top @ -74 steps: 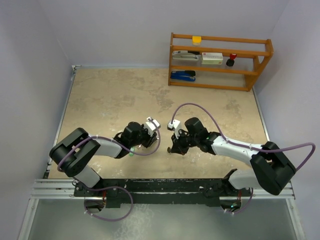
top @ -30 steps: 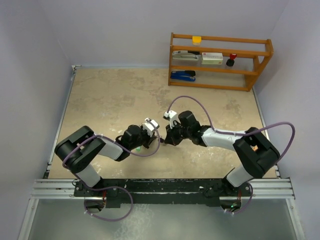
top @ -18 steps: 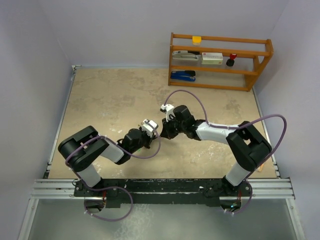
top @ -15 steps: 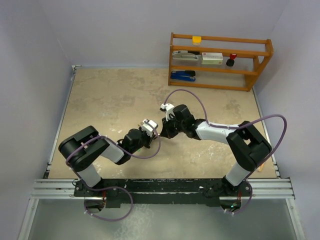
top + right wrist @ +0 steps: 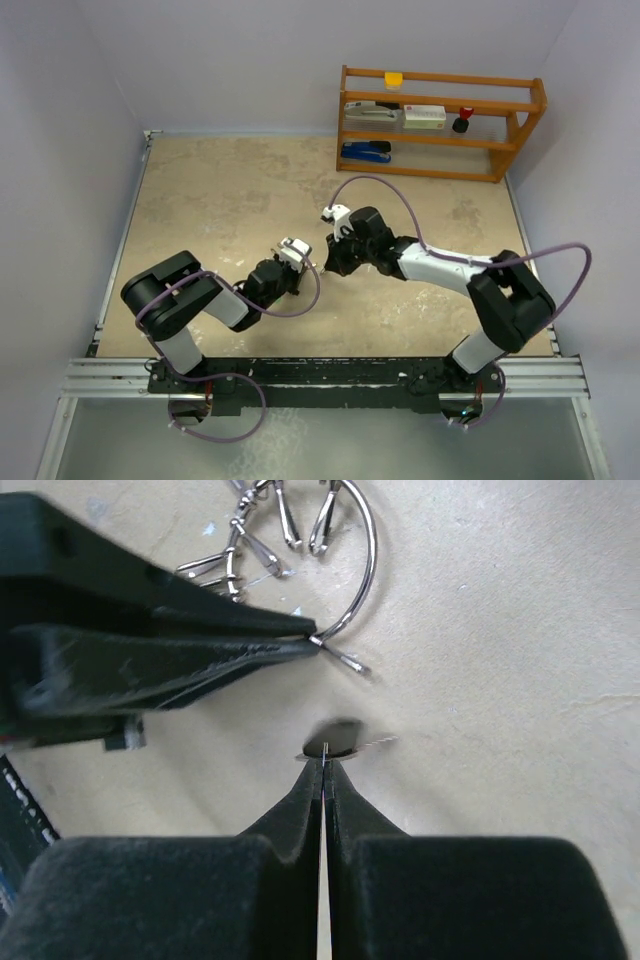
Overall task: Put the keys on the keyring
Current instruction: Insert the key onto the keyring.
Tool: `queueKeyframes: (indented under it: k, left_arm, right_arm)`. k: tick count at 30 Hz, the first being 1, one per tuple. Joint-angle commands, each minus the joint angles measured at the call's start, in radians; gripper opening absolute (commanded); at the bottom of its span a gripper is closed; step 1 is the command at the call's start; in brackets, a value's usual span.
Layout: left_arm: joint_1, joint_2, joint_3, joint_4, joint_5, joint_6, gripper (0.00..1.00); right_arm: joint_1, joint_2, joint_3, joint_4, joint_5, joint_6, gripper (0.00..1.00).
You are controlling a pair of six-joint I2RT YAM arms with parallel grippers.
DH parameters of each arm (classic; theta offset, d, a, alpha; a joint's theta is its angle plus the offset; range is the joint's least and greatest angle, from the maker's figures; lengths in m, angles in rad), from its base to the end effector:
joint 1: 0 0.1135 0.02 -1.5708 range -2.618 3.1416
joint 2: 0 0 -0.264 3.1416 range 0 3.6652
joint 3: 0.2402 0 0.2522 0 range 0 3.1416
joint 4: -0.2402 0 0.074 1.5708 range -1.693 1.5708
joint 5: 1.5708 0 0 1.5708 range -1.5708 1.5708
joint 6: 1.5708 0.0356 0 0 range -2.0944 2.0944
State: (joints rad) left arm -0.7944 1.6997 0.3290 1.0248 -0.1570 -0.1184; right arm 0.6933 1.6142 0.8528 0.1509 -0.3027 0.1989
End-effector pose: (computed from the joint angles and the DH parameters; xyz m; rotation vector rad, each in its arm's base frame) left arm 0.1890 -0.1845 0.1102 0.5413 1.8627 -0.4630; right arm 0.2537 0.2246 0.1898 -0.7291 2.1536 0.8211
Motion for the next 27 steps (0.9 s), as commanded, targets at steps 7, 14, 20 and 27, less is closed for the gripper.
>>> queueKeyframes:
  k: [7,14,20,27]
  left_arm:
    - [-0.004,-0.028,0.004,0.056,-0.076,-0.033,0.00]
    - [-0.005,-0.029,-0.002,0.067,-0.075,-0.036,0.00]
    - [-0.005,-0.030,-0.005,0.071,-0.075,-0.032,0.00]
    - [-0.005,-0.019,-0.003,0.080,-0.069,-0.036,0.00]
  right_arm:
    - [0.001,-0.335,0.000,-0.380,0.070,-0.113,0.00]
    - [0.001,-0.355,0.001,-0.552,0.027,-0.067,0.00]
    - [0.003,-0.376,-0.060,-0.553,0.031,-0.015,0.00]
    - [0.004,-0.292,-0.065,-0.526,0.021,-0.019,0.00]
